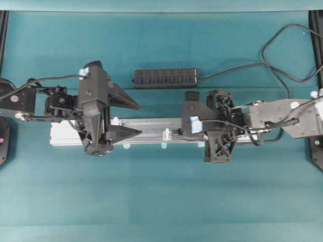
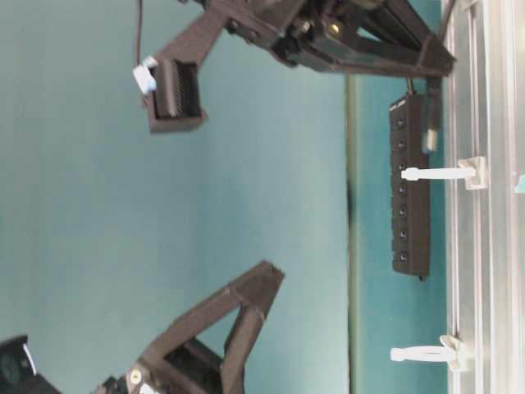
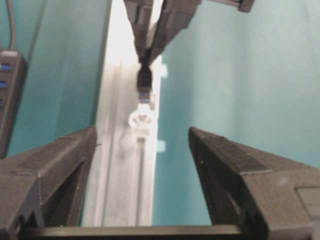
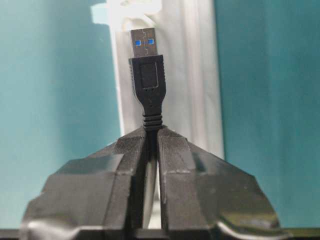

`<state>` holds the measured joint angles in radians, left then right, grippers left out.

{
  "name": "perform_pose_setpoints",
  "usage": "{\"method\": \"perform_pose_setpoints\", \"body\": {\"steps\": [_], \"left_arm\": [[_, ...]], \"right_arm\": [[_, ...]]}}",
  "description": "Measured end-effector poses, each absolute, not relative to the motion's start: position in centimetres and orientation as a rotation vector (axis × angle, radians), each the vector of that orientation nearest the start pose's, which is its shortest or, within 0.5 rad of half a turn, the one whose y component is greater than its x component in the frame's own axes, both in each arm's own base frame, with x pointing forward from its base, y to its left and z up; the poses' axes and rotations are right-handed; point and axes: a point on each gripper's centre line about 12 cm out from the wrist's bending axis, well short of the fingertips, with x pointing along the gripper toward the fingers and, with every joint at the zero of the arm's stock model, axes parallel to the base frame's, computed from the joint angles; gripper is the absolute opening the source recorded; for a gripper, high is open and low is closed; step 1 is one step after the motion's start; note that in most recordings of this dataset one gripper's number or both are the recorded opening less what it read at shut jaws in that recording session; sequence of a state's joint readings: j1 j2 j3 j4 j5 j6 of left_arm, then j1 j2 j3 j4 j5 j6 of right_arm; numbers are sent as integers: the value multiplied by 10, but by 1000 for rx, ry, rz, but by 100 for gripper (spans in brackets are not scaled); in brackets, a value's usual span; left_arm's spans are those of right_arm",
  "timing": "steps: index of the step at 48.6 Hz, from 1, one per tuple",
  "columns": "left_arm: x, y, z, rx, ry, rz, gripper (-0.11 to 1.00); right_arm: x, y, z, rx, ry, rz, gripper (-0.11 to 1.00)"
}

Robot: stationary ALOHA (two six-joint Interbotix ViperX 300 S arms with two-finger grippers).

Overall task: Pass the USB cable through three rings with both arms.
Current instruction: 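Release the cable with the right gripper and pull it back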

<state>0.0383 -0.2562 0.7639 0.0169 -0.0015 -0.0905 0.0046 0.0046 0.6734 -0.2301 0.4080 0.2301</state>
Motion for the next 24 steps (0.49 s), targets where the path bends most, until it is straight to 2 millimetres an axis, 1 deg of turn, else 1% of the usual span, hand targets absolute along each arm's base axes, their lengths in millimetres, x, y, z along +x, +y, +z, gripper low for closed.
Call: {"method": "perform_pose_setpoints", "body": {"steps": [24], "left_arm": [[345, 14, 228, -87, 512, 59, 80]], "right_arm": [[367, -9, 127, -33, 1063, -83, -8]]}}
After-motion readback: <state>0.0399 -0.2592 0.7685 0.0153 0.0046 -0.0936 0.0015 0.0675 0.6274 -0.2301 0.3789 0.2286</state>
